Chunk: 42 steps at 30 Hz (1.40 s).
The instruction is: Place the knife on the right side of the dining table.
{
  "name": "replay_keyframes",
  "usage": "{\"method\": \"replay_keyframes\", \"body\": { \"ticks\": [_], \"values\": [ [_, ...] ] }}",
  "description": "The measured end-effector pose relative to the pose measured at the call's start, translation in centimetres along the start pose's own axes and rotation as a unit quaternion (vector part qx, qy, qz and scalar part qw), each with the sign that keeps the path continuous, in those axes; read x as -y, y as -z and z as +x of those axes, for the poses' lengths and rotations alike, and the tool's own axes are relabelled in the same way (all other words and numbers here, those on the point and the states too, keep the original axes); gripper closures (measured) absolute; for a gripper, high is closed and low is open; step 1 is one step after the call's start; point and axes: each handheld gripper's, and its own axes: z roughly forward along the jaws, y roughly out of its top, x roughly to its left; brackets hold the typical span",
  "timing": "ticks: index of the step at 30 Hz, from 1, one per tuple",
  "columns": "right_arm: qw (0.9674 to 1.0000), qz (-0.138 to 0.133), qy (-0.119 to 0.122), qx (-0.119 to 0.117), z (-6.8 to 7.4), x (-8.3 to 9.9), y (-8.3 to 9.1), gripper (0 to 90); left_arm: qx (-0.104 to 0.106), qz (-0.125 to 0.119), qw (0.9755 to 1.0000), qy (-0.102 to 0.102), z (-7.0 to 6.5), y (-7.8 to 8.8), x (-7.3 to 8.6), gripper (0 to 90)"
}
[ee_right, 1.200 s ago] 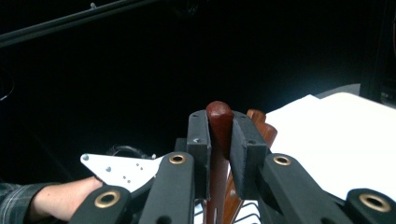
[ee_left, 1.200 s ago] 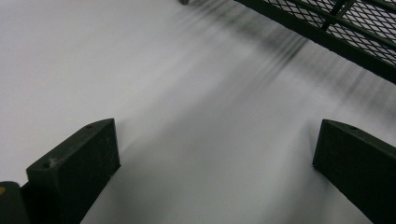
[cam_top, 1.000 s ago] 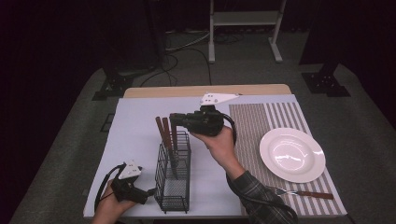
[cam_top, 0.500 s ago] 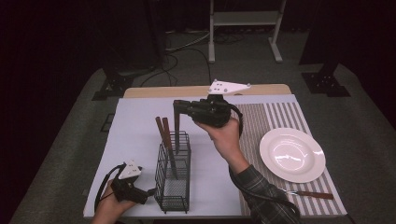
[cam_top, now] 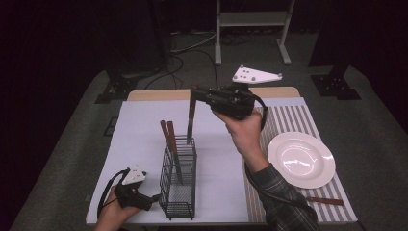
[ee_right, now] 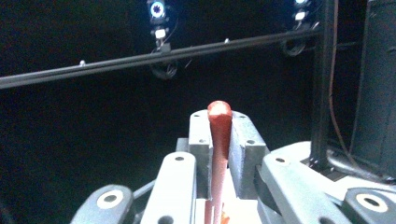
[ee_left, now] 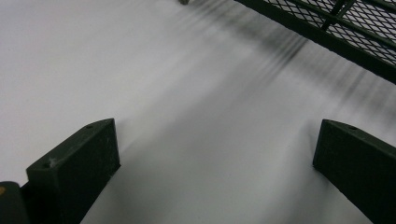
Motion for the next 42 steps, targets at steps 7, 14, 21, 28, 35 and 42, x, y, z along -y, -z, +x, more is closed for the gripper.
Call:
{"method": "replay_keyframes", "body": {
  "ticks": [7,14,21,28,35,42],
  "values": [
    [0.9989,-0.031,0.011,0.033,-0.7,-2.1,3.1,80.3,0.000,0.000,1.0000,0.000,0.0,0.0,0.0,0.0],
    [0.9958,-0.046,0.016,0.078,-2.4,-3.0,5.9,80.2,0.000,0.000,1.0000,0.000,0.0,0.0,0.0,0.0],
    [0.9914,-0.038,0.016,0.124,-4.2,-2.5,7.7,80.3,0.000,0.000,1.0000,0.000,0.0,0.0,0.0,0.0],
    [0.9818,-0.025,0.007,0.188,-6.9,-0.8,9.4,80.2,0.000,0.000,1.0000,0.000,0.0,0.0,0.0,0.0],
    [0.9721,-0.016,-0.010,0.234,-9.5,1.6,10.2,80.2,-0.001,-0.001,1.0000,0.000,0.0,0.0,0.0,0.0],
    [0.9581,-0.011,-0.042,0.283,-12.8,5.3,11.4,80.2,-0.001,-0.001,1.0000,-0.001,0.0,0.0,0.0,0.0]
  ]
}}
